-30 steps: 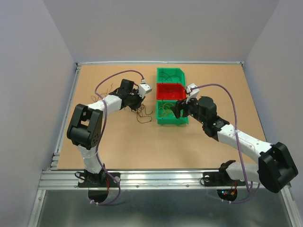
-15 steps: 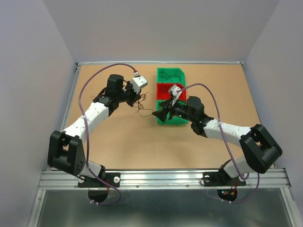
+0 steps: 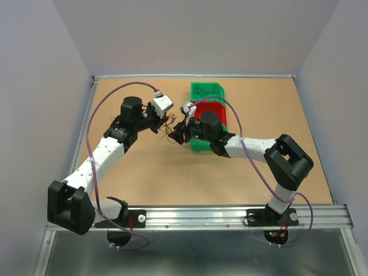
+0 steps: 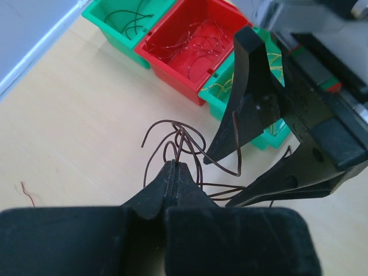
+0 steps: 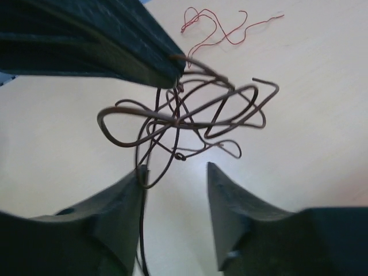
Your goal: Untangle the cables
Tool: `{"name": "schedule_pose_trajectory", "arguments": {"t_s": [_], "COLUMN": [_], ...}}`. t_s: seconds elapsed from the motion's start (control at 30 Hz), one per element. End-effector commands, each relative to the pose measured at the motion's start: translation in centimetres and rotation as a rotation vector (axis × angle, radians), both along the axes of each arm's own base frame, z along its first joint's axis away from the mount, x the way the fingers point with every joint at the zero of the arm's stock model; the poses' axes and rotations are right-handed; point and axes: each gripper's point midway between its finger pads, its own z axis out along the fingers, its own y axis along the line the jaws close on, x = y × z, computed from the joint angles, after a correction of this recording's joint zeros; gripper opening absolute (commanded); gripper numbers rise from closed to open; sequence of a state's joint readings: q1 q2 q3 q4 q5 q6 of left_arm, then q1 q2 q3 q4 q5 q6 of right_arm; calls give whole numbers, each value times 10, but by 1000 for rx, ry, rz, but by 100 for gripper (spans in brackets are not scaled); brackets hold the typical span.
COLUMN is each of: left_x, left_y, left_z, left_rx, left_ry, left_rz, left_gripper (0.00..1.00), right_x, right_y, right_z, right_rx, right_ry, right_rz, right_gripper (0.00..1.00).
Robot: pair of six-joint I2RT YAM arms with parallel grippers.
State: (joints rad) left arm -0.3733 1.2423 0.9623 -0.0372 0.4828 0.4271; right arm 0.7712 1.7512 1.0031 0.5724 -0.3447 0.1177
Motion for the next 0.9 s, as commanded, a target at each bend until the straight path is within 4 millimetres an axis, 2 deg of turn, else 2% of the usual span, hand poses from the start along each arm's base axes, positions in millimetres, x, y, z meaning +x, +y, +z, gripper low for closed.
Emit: {"name": "schedule_pose_trajectory", "arguments": {"t_s": [0.0,0.07,0.1,0.13,0.17,0.2,0.23,0.33,0.37,0.4,0.43,0.47,0.57,0.67,0.7,0.77,0.87], "left_x": [4,7,8,8,11,12,13,15,15,14,14,15,20,25,31,32,30], "left_y": [2,5,7,7,9,10,11,13,12,12,12,15,28,34,42,41,35], "left_z": [30,32,33,33,33,33,31,29,29,27,29,30,35,34,28,25,10], "left_rx": [-57,-59,-61,-62,-60,-60,-58,-57,-61,-62,-72,-77,-103,-136,-144,-159,-140], "left_ry": [-105,-116,-118,-120,-123,-124,-122,-120,-121,-121,-131,-138,-154,-124,-100,-81,-65], "left_rz": [44,68,78,81,98,106,109,117,105,100,95,104,127,101,111,64,-5], "left_gripper": [0,0,0,0,0,0,0,26,49,60,75,80,86,87,87,88,88], "right_x": [5,3,2,2,2,1,1,-1,1,2,5,10,25,37,38,40,41], "right_y": [6,4,2,1,-1,-2,-3,-6,-8,-8,-9,-12,-14,-14,-13,-10,-7], "right_z": [31,29,31,32,30,30,33,40,47,50,55,61,79,99,96,107,115], "right_rx": [26,18,19,19,11,10,13,19,26,22,20,19,9,8,-6,3,4], "right_ry": [-67,-68,-69,-72,-67,-67,-71,-84,-99,-103,-116,-126,-161,-189,-182,-191,-192], "right_rz": [-21,-22,-23,-28,-32,-33,-38,-44,-57,-64,-77,-103,-166,-208,-207,-198,-198], "right_gripper": [43,36,26,21,8,2,1,1,1,1,1,1,1,1,0,1,1]}}
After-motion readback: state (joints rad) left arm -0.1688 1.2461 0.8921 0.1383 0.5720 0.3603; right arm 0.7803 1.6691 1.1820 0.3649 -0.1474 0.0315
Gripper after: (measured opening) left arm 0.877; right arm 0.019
